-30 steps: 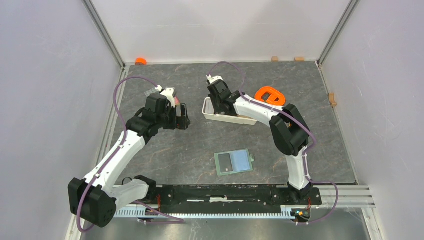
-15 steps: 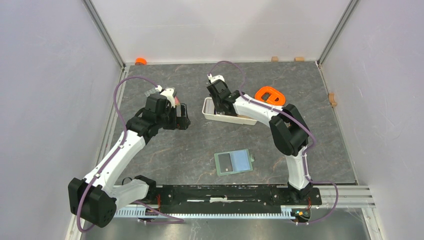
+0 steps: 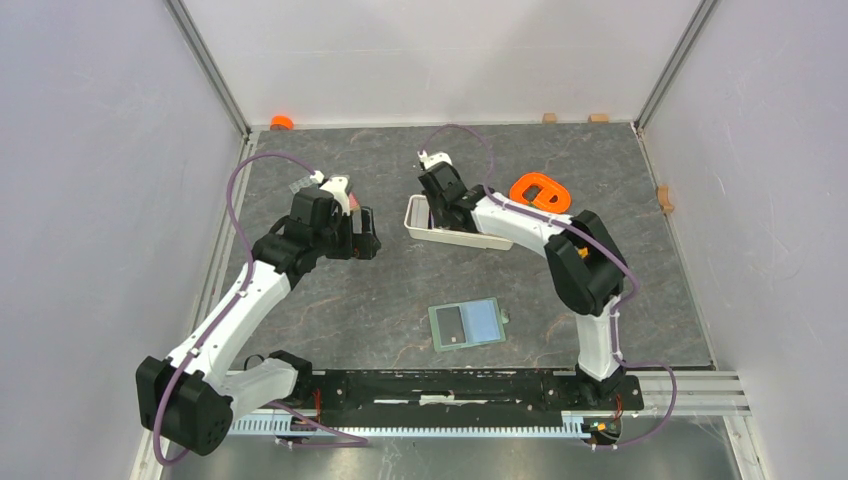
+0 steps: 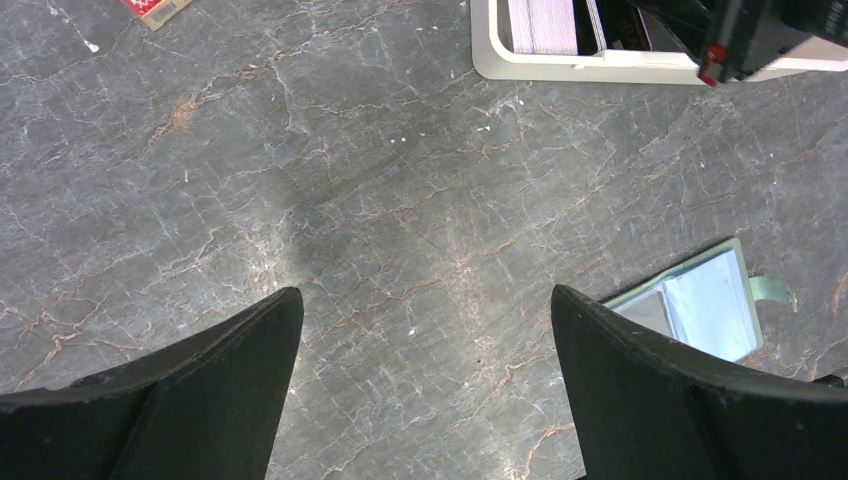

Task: Put the credit cards into the card holder
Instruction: Pick up the credit card from the storage box.

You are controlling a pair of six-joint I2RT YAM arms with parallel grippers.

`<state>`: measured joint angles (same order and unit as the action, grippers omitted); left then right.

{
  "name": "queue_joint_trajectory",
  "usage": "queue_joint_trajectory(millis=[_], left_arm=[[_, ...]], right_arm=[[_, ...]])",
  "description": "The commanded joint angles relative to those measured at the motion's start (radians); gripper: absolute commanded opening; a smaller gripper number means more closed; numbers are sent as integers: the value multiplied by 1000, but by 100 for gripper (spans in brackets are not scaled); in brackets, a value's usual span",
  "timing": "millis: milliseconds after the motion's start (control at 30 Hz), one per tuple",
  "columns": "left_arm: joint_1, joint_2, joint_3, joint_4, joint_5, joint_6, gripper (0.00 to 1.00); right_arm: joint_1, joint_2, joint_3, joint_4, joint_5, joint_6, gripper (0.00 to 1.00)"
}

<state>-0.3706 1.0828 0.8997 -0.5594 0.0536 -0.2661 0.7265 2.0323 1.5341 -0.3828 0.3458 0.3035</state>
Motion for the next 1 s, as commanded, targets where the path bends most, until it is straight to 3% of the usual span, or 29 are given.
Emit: queue_joint_trajectory(millis=[0,200,400,600,700,967], left_arm=[[3,-45,-6,36,-14,46,100],[5,-96,-25,77,7,45,100],[4,-110,-33,95,17,50,100],[4,-95,-33,93,19,50,100],[3,-92,-33,93,22,50,100],[4,-92,-33,90,25,48,100]], right_arm=[[-4,-174,-129,129,12,-33,0],[-16,-310,-253,244,-13,-66,0],[-81,-247,-219,180,-148,-33,0],[-70,-199,-207,172,-183,-22,32],[-63,-191,-203,173,-183,-19,43],[-52,-150,-172,166,-177,-14,47]])
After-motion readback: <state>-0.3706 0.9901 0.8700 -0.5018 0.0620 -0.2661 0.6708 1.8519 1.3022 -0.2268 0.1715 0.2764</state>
